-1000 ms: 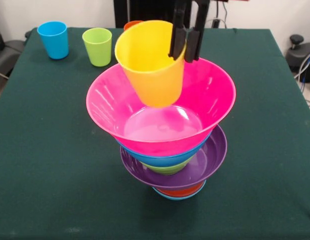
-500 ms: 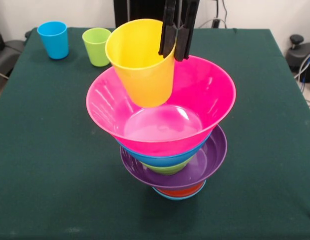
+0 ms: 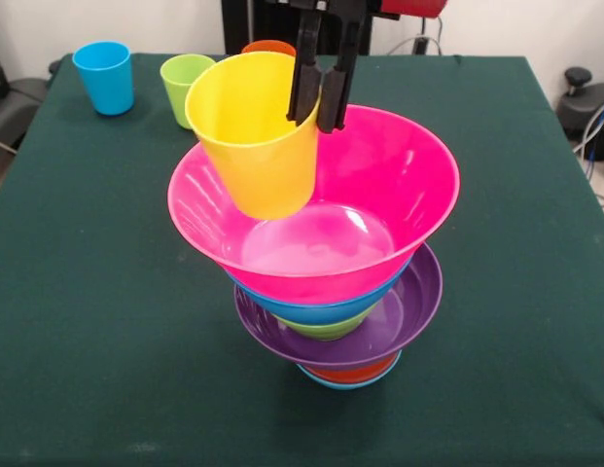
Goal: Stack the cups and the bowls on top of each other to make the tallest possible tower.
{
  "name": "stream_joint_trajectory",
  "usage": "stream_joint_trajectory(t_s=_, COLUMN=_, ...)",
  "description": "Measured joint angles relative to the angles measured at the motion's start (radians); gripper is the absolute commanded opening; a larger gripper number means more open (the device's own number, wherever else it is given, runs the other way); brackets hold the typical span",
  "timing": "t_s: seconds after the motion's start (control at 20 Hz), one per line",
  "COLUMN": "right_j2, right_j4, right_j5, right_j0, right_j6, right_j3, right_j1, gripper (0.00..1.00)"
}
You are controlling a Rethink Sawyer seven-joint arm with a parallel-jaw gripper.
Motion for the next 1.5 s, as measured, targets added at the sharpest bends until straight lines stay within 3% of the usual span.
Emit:
stream_joint_trajectory(t_s=1.1, right_j2=-0.027, right_j4=0.000, right_j5=-0.138, right_j0=0.029, right_j6=0.000, right_j3=0.102, right_j1=0.003, gripper=0.00)
stream_joint_trajectory(t_s=1.15, right_j2=-0.027, right_j4=0.000, right_j5=-0.151, right_j0=0.029, right_j6=0.000, right_j3=0.109, right_j1=0.003, gripper=1.00)
stream_joint_trajectory(t_s=1.5, right_j2=-0.029, right_j4=0.000, right_j5=-0.159, right_j0=0.029, right_j6=0.000, right_j3=0.131, right_j1=-0.001, gripper=1.00)
